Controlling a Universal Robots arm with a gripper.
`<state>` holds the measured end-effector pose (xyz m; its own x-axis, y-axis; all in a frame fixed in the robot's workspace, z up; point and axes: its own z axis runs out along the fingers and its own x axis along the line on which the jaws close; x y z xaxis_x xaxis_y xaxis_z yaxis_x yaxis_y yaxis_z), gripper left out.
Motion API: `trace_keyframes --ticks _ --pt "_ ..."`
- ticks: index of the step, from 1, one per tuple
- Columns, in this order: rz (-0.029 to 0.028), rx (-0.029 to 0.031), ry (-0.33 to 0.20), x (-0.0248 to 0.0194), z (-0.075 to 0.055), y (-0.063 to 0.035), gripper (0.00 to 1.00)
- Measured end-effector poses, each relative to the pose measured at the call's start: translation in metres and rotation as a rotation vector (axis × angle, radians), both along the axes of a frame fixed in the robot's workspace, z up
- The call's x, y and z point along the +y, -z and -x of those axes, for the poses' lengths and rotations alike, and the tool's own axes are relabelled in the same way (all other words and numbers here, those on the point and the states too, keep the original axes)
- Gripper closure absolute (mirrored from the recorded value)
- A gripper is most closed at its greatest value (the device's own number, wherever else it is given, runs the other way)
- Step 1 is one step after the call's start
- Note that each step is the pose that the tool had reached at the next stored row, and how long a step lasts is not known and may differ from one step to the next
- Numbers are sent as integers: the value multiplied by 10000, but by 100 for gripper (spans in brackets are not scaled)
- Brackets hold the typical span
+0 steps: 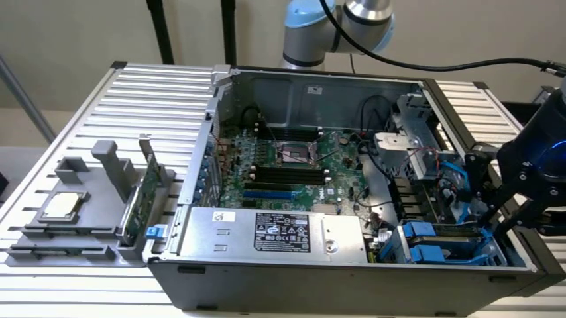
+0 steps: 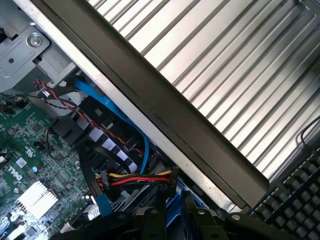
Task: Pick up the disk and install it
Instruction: 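Insert the first disk wire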
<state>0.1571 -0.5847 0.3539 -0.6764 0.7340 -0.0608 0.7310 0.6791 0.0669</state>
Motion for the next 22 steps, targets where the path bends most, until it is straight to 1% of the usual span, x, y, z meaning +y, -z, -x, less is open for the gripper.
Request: trace_keyframes --ticks 3,8,12,16,17,18,19,22 --pt "7 2 3 1 0 2 73" --pt "82 6 93 22 0 4 73" --pt "224 6 121 65 0 16 73" --pt "367 12 132 77 0 25 73" --pt "399 17 134 80 0 26 76" --pt "430 24 135 82 0 26 76" --pt "458 34 136 84 0 26 82" --pt "505 73 136 84 0 26 84"
